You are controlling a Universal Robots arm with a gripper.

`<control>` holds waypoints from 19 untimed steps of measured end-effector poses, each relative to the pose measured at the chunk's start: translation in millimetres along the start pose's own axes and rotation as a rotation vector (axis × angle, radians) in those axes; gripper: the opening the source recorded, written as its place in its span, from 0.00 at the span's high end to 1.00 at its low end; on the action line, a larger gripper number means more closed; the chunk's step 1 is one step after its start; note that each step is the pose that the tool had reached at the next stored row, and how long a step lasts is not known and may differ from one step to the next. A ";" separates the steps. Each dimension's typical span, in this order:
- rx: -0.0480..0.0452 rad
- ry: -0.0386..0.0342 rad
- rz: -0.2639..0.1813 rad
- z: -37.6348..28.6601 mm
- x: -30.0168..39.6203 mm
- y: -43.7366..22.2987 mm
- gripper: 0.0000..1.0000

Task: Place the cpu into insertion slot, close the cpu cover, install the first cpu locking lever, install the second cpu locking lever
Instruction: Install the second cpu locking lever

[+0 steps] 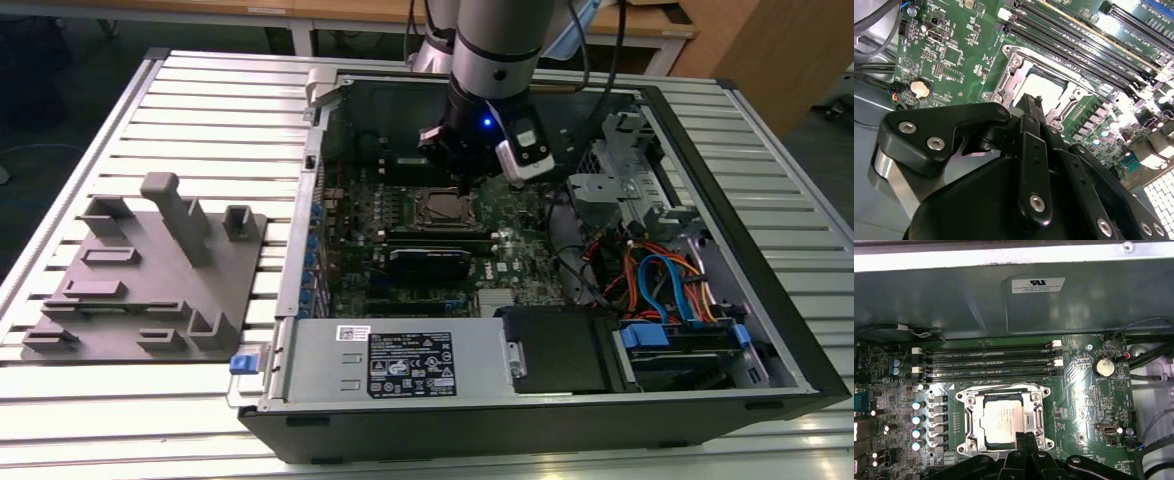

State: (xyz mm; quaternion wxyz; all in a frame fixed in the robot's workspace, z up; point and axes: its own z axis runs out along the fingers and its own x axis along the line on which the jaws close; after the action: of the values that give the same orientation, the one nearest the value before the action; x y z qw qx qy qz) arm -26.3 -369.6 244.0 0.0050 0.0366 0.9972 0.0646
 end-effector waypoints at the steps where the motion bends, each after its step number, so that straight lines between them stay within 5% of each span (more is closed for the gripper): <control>1: 0.0000 0.0001 0.000 0.0 0.0 -0.2 0.90; 12: 0.0000 0.0000 0.000 -0.5 -0.3 -3.9 0.90; 17: -0.0048 0.0005 0.000 -1.8 -1.1 -14.8 0.90; 19: -0.0078 0.0105 0.001 -1.8 -1.2 -17.3 0.90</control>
State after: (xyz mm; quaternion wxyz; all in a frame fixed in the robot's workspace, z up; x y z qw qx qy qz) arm -26.4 -387.1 243.6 -0.0001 0.0369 0.9970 0.0687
